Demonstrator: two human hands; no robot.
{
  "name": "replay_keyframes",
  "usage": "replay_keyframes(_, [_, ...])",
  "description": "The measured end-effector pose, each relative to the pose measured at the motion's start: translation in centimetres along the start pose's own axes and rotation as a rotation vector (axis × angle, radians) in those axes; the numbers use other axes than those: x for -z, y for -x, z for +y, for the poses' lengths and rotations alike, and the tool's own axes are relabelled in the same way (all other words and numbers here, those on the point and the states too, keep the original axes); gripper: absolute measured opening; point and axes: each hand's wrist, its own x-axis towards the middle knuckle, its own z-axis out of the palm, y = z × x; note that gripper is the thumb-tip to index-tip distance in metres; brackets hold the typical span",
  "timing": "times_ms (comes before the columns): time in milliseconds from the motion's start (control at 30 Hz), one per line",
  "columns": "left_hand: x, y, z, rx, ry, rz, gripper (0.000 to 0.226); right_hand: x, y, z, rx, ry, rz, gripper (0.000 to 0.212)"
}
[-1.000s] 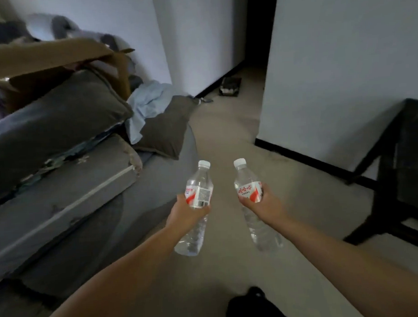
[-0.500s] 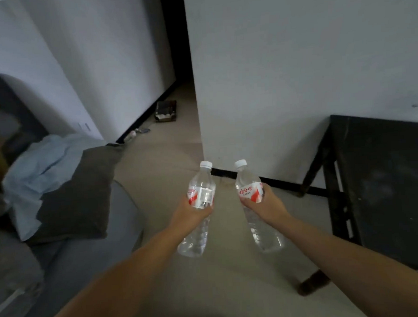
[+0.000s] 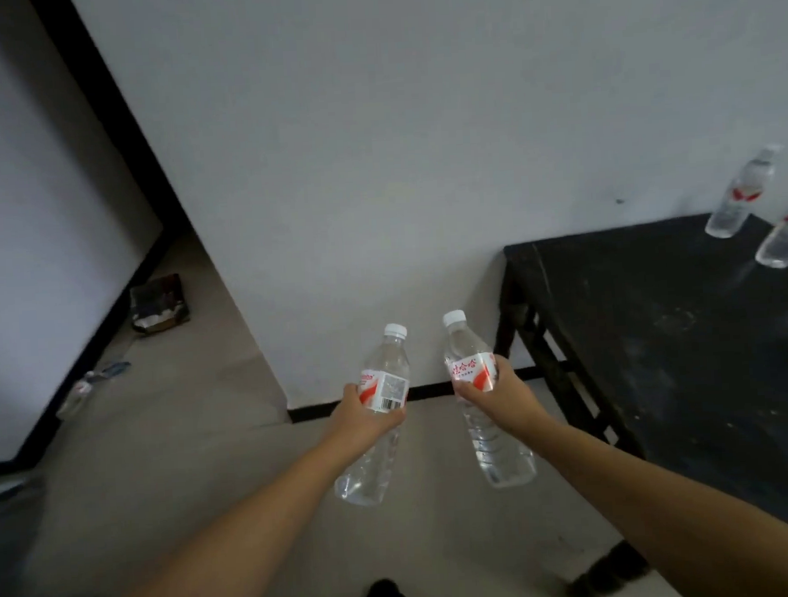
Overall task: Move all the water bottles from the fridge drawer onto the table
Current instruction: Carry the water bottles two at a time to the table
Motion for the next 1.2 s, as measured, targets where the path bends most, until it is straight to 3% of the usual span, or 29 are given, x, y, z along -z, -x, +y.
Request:
replay_keyframes(167, [2.5, -8.8, 5.2, -0.127, -0.122, -0.133, 0.064, 0.5, -5.0, -3.0, -0.062, -0.068, 0.155, 0.072])
replay_keyframes(367, [-0.2, -16.1, 9.3, -0.166, -0.152, -0.256, 0.071, 2.3, -8.6, -2.3, -0.219, -0.141, 0.288, 0.076])
replay_keyframes(600, [-8.8, -22.4, 15.4, -0.243, -0.207, -0.466, 0.071, 8.3, -14.6, 0.0, -0.352, -0.223, 0.409, 0.074])
replay_keyframes(900, [-20.1, -31.7, 29.1, -0.366, -0.197, -0.559, 0.065, 22.2, -23.6, 1.5, -0.361, -0.193, 0.535, 0.074])
replay_keyframes(1200, [-30.9, -37.5, 36.2, -0.353, -0.149, -0.756, 0.072, 31.0, -27.5, 4.9, -0.450, -0.241, 0.738, 0.065])
